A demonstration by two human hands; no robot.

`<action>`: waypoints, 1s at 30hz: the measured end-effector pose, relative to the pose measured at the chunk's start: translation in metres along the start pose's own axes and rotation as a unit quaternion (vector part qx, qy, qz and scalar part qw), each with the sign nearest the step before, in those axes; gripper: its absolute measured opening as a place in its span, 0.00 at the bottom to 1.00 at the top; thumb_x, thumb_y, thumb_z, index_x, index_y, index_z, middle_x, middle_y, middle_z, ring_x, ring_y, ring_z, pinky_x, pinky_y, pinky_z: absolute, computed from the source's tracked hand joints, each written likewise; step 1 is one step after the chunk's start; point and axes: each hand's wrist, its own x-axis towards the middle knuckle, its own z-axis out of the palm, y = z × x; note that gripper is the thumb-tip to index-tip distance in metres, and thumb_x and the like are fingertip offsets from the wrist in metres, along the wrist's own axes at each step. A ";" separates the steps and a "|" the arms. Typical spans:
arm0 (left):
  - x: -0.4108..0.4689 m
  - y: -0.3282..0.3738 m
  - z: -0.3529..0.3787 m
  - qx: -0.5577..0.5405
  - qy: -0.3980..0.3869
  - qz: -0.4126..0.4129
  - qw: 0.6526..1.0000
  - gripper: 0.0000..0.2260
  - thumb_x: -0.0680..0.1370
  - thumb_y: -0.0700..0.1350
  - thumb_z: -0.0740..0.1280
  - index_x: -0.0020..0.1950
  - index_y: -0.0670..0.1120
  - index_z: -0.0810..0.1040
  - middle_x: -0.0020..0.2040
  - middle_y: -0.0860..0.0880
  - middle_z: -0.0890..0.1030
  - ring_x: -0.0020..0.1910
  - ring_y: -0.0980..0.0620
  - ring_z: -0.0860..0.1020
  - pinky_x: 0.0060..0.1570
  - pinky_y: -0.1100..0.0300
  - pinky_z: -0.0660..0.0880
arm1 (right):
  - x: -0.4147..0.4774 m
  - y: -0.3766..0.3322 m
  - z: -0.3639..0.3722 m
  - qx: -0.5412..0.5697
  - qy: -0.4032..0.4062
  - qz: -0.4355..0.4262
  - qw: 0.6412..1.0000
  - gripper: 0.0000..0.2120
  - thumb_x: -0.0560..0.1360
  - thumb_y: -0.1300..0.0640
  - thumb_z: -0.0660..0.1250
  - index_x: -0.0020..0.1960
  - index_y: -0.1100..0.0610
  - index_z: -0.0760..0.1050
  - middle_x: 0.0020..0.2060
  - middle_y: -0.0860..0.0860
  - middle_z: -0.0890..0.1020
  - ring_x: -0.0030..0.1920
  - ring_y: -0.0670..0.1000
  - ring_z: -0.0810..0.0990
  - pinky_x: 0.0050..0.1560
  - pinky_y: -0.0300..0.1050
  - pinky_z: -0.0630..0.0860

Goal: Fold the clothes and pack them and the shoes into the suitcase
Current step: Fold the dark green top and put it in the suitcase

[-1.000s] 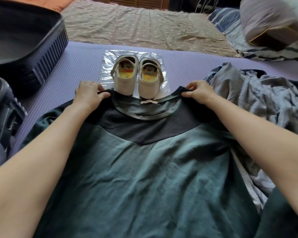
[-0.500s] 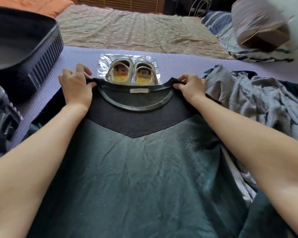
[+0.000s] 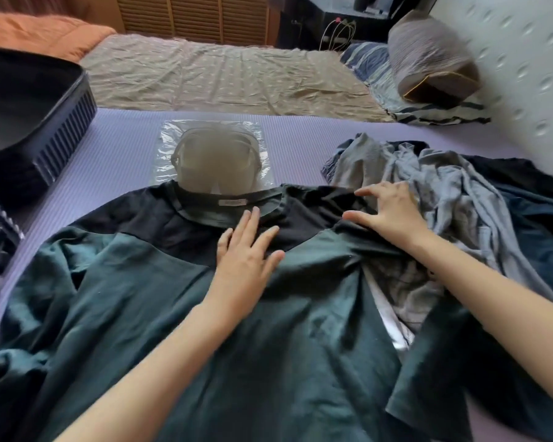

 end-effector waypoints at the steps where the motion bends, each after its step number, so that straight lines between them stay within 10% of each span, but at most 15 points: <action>1: -0.005 0.018 0.005 -0.006 -0.046 0.010 0.999 0.34 0.72 0.64 0.41 0.73 0.53 0.64 0.78 0.48 0.52 0.76 0.54 0.48 0.70 0.56 0.44 | -0.010 0.010 -0.006 -0.026 -0.002 0.010 1.000 0.28 0.66 0.39 0.73 0.60 0.55 0.78 0.54 0.57 0.78 0.59 0.60 0.67 0.63 0.53 0.64; 7: -0.001 0.056 0.046 0.091 -0.226 0.028 0.969 0.32 0.75 0.68 0.39 0.76 0.58 0.42 0.78 0.51 0.40 0.76 0.53 0.38 0.72 0.45 0.39 | -0.031 0.030 -0.018 -0.038 0.046 0.075 0.995 0.14 0.72 0.48 0.71 0.53 0.56 0.81 0.47 0.60 0.81 0.53 0.61 0.74 0.55 0.50 0.68; 13: 0.018 0.049 0.058 0.122 -0.222 -0.023 0.967 0.32 0.75 0.70 0.44 0.76 0.60 0.41 0.77 0.53 0.39 0.76 0.53 0.37 0.70 0.38 0.35 | -0.009 0.032 -0.016 -0.086 0.073 0.109 0.988 0.14 0.77 0.48 0.65 0.57 0.54 0.79 0.51 0.61 0.80 0.55 0.61 0.76 0.53 0.49 0.70; 23: -0.012 0.070 0.043 0.082 -0.170 -0.012 0.982 0.39 0.70 0.70 0.31 0.77 0.53 0.43 0.77 0.48 0.39 0.73 0.52 0.32 0.69 0.44 0.31 | -0.098 0.040 -0.038 -0.030 0.070 0.110 0.991 0.39 0.65 0.37 0.73 0.68 0.56 0.66 0.61 0.56 0.67 0.64 0.57 0.64 0.67 0.50 0.59; 30: -0.071 0.110 0.045 0.045 -0.019 0.143 0.989 0.18 0.74 0.56 0.59 0.59 0.53 0.79 0.64 0.47 0.77 0.66 0.47 0.72 0.60 0.39 0.72 | -0.182 0.048 -0.030 -0.022 0.139 0.167 0.976 0.27 0.62 0.43 0.77 0.54 0.57 0.73 0.52 0.55 0.69 0.57 0.57 0.66 0.62 0.50 0.63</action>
